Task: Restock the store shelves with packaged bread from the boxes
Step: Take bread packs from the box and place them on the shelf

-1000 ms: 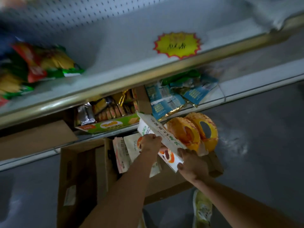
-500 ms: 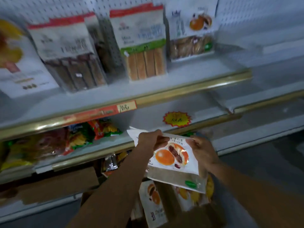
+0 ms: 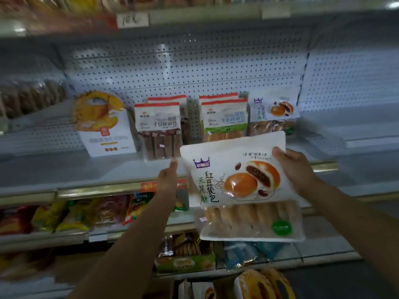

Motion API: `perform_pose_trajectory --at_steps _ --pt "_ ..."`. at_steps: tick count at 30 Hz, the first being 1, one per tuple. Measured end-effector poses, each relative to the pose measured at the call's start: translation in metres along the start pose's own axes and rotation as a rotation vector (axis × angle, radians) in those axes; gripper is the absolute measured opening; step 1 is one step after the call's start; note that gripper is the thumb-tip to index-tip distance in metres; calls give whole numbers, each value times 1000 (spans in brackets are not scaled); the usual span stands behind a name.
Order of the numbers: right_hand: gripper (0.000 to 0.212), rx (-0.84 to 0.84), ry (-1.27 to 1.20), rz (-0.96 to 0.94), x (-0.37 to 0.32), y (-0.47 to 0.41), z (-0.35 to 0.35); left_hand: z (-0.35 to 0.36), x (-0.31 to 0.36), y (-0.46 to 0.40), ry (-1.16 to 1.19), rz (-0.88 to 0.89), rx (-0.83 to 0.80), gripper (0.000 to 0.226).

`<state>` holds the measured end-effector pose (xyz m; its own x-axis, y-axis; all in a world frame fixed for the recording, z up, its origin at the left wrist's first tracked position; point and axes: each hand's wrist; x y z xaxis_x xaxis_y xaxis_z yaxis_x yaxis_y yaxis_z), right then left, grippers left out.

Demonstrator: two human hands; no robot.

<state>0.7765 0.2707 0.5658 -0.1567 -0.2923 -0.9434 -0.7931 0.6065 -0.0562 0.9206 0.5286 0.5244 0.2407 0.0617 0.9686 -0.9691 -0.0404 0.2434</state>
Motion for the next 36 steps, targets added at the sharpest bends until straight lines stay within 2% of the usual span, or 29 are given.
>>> perform_pose_trajectory --at_steps 2,5,8,14,16,23,26,31,34,36 --pt "32 7 -7 10 -13 -3 -5 -6 -1 0 93 -124 -105 61" --pt "30 16 -45 23 -26 -10 -12 -5 -7 5 183 -179 -253 78" --pt "26 5 -97 19 -30 -22 -18 1 -3 11 176 -157 -321 75" --pt "22 -43 -133 24 -31 -46 -39 28 9 26 87 47 -279 20" --pt "25 -62 -102 27 -27 -57 -48 40 13 34 103 49 -246 12" --pt "24 -62 70 89 -16 -107 -68 72 31 53 102 101 -147 8" --pt "31 -60 223 37 -14 -117 -75 79 35 56 91 107 -122 9" --pt "40 -12 310 -54 -14 -124 -78 84 38 53 74 111 -125 10" --pt "44 17 553 -153 -11 -120 -77 88 39 45 47 114 -132 8" --pt "48 0 677 -152 -6 -118 -79 90 37 40 11 123 -136 7"
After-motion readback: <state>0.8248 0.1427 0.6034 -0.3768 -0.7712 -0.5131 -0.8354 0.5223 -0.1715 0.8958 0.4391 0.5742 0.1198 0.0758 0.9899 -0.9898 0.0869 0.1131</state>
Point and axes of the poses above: each hand's wrist, its own y-axis away from the middle knuckle, its own z-axis out of the palm, x = y × z, and after that the axes turned 8 degrees about y, right-handed
